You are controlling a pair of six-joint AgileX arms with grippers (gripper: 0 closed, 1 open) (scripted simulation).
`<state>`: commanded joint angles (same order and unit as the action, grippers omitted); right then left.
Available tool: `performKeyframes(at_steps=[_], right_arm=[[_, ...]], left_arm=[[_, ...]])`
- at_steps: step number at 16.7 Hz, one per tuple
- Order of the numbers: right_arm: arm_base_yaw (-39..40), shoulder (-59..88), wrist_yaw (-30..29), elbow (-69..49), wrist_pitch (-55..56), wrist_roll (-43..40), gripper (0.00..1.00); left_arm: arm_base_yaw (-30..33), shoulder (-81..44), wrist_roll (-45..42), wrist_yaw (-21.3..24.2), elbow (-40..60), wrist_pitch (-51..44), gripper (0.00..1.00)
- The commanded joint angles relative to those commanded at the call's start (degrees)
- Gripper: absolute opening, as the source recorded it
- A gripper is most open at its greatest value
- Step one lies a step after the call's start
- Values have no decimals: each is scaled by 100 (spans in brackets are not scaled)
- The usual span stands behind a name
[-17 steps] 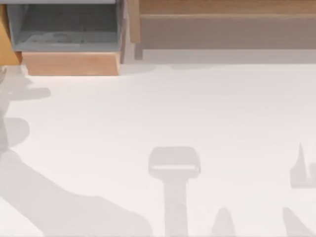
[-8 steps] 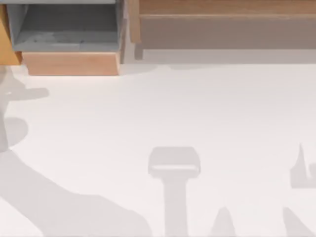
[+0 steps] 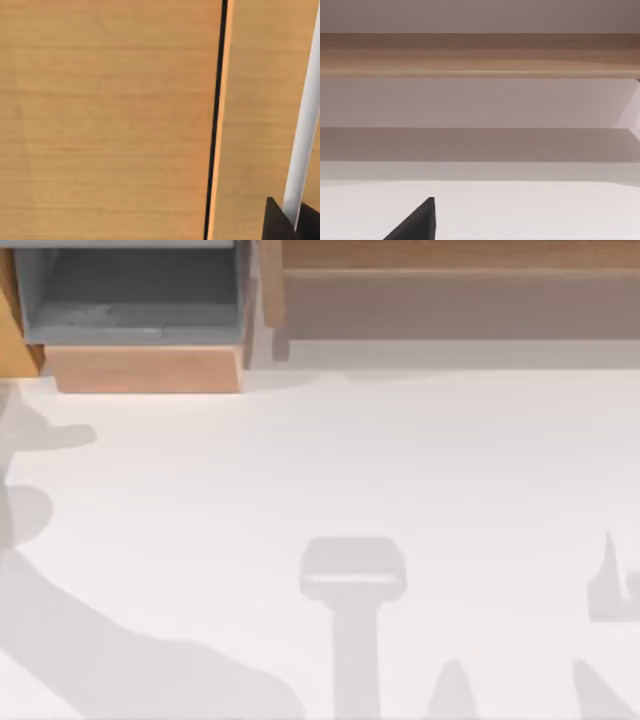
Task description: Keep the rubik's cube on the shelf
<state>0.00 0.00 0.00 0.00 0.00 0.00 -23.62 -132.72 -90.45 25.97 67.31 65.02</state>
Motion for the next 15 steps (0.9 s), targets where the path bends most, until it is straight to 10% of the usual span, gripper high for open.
performKeyframes(at_steps=[15], right_arm=[[0, 0, 0, 0, 0, 0, 100]], left_arm=[[-469, 737, -24, 482, -1759, 908, 0]])
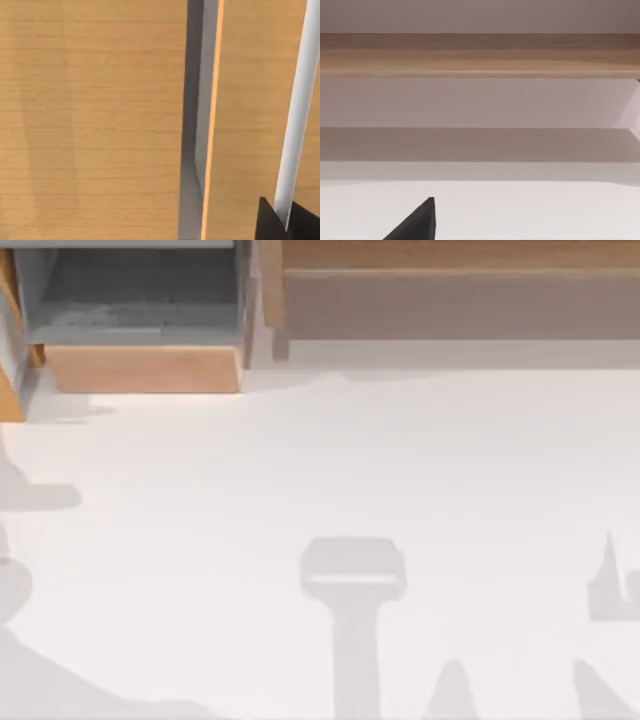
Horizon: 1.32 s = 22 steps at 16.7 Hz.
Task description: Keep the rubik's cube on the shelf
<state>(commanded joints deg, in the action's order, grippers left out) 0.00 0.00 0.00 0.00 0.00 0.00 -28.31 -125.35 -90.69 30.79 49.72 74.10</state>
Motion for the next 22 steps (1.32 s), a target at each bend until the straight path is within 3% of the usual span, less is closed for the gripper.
performKeyframes(at_steps=[5, 12, 18, 22], right_arm=[[0, 0, 0, 0, 0, 0, 100], [0, 0, 0, 0, 0, 0, 100], [0, 0, 0, 0, 0, 0, 100], [0, 0, 0, 0, 0, 0, 100]], left_arm=[[-291, 341, -20, 276, -895, 446, 0], [-396, 434, -46, 394, -1064, 581, 0], [-988, 834, -57, 1002, -2118, 1168, 0], [-1048, 872, -72, 1063, -2199, 1228, 0]])
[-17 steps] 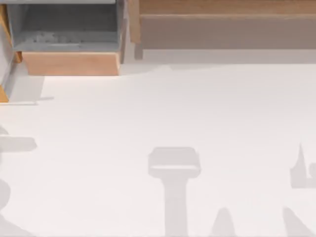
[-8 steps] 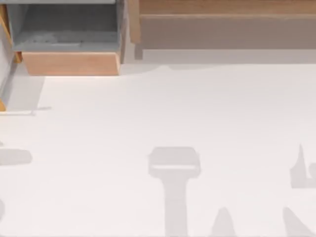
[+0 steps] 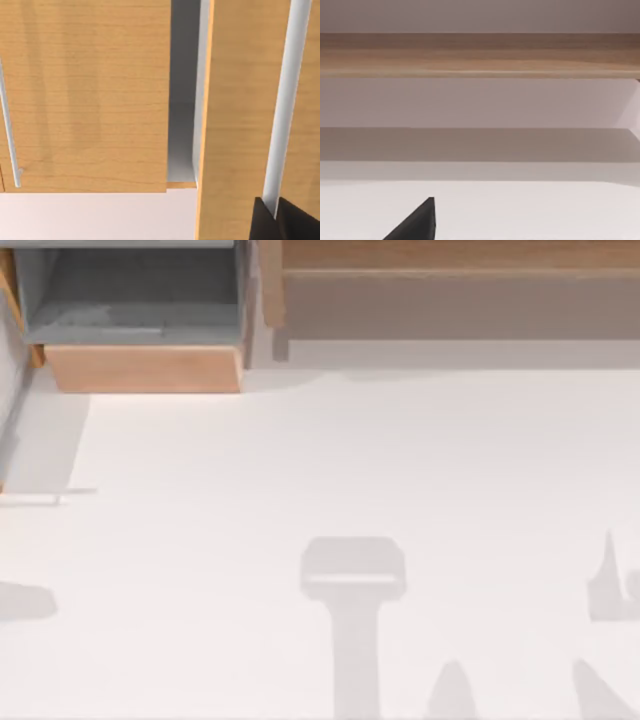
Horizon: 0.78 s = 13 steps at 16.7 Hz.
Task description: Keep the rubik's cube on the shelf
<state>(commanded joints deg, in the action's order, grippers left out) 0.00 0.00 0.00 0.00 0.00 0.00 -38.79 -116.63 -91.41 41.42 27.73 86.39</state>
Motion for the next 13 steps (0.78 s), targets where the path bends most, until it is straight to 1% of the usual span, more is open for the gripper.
performKeyframes(at_steps=[1, 13], right_arm=[[0, 0, 0, 0, 0, 0, 100], [0, 0, 0, 0, 0, 0, 100]], left_arm=[[0, 0, 0, 0, 0, 0, 0], [0, 0, 0, 0, 0, 0, 90]])
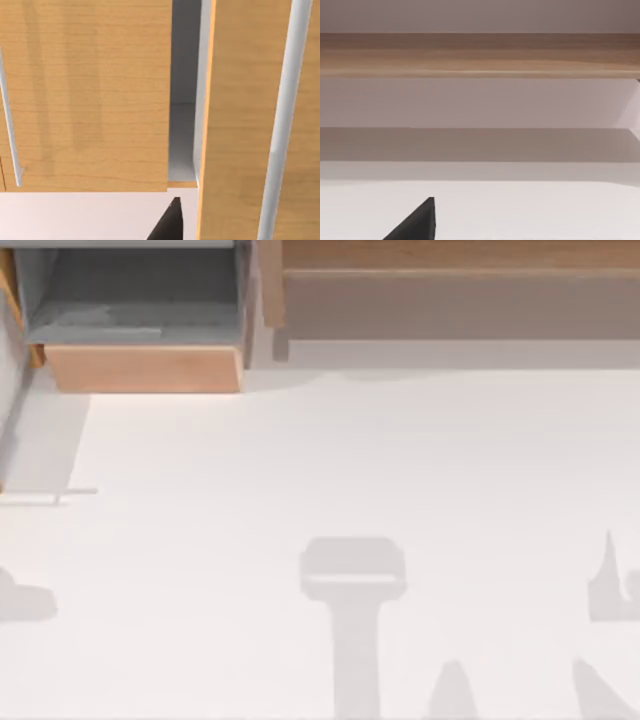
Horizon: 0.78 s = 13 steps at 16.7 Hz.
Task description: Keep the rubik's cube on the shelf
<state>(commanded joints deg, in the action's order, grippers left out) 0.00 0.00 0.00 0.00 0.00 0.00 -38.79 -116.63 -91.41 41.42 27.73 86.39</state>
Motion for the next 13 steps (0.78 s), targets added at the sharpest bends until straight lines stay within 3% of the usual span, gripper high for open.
performKeyframes(at_steps=[2, 13], right_arm=[[0, 0, 0, 0, 0, 0, 100], [0, 0, 0, 0, 0, 0, 100]], left_arm=[[0, 0, 0, 0, 0, 0, 100], [-126, 53, -6, 116, -147, 92, 100]])
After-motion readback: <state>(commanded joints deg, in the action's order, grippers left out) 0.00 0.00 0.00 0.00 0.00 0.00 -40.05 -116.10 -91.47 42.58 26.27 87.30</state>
